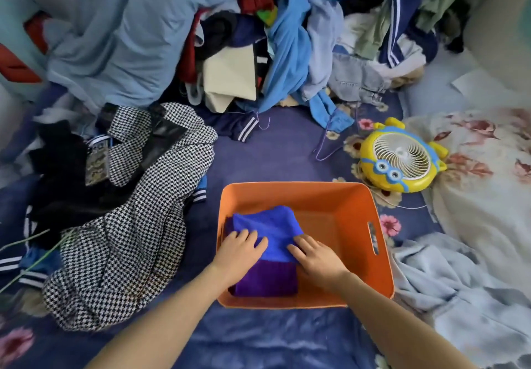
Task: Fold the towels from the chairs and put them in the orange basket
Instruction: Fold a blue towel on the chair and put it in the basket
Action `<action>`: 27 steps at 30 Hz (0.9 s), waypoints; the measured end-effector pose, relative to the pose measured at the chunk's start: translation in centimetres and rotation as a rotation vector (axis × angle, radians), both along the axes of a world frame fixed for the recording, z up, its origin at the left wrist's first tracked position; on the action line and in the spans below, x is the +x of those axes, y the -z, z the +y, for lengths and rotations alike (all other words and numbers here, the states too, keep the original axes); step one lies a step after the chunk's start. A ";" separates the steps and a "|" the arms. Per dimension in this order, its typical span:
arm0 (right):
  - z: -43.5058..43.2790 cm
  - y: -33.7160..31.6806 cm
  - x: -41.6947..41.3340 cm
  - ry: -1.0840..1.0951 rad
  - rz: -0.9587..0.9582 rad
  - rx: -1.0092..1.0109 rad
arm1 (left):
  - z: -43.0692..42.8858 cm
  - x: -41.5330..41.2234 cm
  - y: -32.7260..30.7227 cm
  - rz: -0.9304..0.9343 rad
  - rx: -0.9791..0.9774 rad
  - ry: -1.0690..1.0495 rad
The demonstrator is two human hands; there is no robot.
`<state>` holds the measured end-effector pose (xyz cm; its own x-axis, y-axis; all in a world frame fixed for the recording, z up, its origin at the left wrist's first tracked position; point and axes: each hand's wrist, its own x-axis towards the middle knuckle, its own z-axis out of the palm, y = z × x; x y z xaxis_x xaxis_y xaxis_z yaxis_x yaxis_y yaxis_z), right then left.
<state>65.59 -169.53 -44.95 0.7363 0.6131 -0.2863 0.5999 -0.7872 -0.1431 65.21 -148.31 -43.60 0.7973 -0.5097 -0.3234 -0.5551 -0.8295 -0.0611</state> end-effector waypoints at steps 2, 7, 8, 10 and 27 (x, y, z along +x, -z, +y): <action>0.1 2.6 -0.2 -0.067 0.253 -0.187 | -0.3 -1.1 2.6 0.268 0.108 -0.034; 1.3 7.0 -0.5 -0.143 0.388 -0.305 | -0.8 -2.6 7.9 0.550 0.216 -0.201; 1.9 7.2 -0.2 -0.137 0.377 -0.297 | -0.9 -2.5 8.4 0.556 0.194 -0.253; 2.9 7.9 0.3 -0.108 0.275 -0.305 | -1.3 -2.1 9.3 0.542 0.166 -0.334; 2.9 14.7 4.0 -0.060 0.329 -0.331 | -1.5 1.7 15.0 0.587 0.133 -0.492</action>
<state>69.54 -166.62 -59.62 0.5394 0.4878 -0.6863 0.6105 -0.7880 -0.0802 66.89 -149.85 -58.59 0.6009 -0.0687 -0.7963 -0.0969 -0.9952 0.0127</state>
